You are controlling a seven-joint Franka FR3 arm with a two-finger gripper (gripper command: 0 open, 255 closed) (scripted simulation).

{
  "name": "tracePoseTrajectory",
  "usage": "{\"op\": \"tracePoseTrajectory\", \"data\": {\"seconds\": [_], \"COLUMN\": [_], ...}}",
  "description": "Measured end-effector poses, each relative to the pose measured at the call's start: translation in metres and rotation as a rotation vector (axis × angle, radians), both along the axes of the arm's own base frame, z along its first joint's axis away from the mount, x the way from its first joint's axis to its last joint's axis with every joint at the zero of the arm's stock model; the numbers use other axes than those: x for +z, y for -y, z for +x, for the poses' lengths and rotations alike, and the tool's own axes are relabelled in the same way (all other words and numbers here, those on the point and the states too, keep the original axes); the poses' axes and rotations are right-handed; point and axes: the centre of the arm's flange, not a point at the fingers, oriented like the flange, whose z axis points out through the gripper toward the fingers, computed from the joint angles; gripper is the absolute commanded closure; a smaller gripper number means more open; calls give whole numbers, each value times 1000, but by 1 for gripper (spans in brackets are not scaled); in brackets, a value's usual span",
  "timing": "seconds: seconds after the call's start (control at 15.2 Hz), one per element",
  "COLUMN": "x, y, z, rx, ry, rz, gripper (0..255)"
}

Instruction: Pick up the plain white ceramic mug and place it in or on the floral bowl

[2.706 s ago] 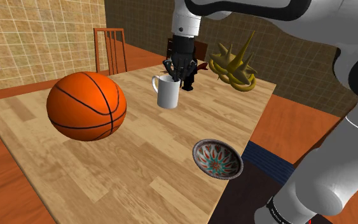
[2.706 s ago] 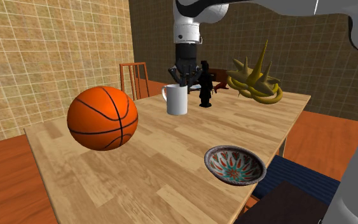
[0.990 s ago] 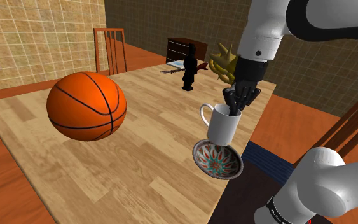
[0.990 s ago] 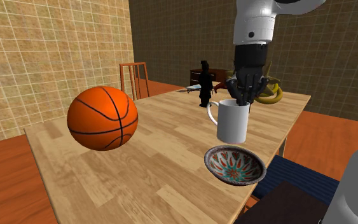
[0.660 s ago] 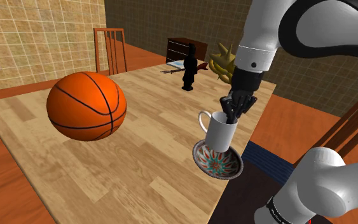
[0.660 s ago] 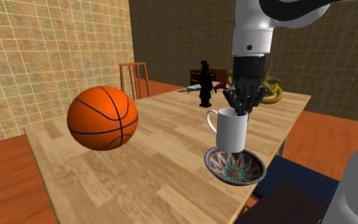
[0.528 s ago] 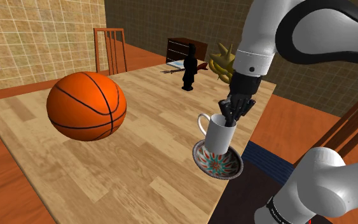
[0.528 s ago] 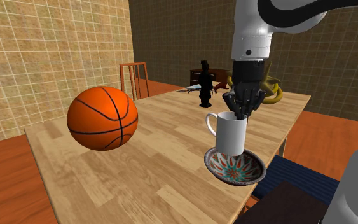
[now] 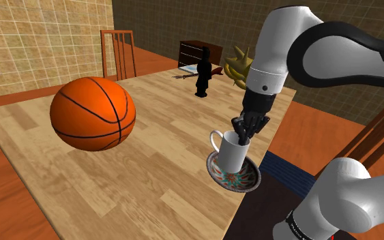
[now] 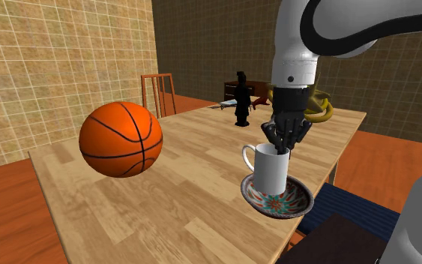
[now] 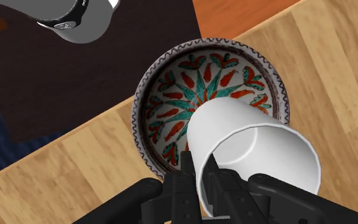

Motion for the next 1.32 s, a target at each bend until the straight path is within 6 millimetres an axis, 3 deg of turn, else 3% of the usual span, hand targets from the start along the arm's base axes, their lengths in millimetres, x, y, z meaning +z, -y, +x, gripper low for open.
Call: {"op": "tracePoseTrajectory", "data": {"seconds": [0.2,0.26,0.66,0.99,1.32], "x": [-1,-1,-1,41,49], "y": [0,0,0,2,2], "z": [0,0,0,3,3], "rx": [0,0,0,0,0], "ry": [0,0,0,1,0], "rz": [0,0,0,0,0], "gripper": [255,0,0,0,0]}}
